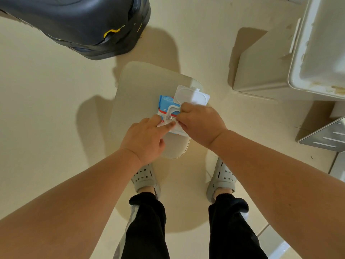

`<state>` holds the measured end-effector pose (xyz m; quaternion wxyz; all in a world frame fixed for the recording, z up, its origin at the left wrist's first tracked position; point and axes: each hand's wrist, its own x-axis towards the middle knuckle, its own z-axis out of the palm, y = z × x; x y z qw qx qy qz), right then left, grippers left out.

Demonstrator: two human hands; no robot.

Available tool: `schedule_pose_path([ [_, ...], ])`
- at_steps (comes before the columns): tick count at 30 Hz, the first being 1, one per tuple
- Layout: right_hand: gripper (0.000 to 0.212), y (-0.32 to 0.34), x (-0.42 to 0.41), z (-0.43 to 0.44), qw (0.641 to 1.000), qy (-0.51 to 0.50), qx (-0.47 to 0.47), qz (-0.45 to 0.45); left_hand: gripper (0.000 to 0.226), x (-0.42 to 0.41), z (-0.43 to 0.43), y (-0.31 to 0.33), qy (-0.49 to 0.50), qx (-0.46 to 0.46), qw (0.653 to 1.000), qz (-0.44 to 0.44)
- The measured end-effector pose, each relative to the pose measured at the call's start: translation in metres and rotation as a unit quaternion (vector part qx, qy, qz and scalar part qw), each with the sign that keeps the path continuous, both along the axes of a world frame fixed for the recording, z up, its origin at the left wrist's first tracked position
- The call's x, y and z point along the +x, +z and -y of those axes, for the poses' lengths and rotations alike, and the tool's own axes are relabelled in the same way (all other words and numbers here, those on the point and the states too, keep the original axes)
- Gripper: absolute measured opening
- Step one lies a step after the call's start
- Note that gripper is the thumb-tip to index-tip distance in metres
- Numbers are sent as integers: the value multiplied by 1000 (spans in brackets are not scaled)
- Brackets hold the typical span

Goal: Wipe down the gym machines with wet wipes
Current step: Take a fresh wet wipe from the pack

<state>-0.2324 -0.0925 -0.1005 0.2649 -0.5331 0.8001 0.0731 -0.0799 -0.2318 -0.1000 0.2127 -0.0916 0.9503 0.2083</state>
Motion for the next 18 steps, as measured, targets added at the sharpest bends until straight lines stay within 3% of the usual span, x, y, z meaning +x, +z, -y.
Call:
schedule_pose_path([
  [5, 24, -7, -9, 8, 994, 66, 73, -45, 63, -5, -3, 0, 30, 8, 1000, 4],
  [7, 25, -13, -12, 11, 995, 70, 53, -55, 61, -9, -5, 4, 40, 10, 999, 12],
  [10, 9, -4, -8, 12, 990, 99, 67, -80, 62, -10, -3, 7, 31, 0, 999, 42],
  [15, 50, -7, -9, 14, 982, 176, 45, -49, 64, -8, -2, 7, 28, -2, 998, 50],
  [18, 44, -7, -9, 14, 956, 277, 54, -83, 65, -8, -5, 7, 31, -7, 998, 47],
])
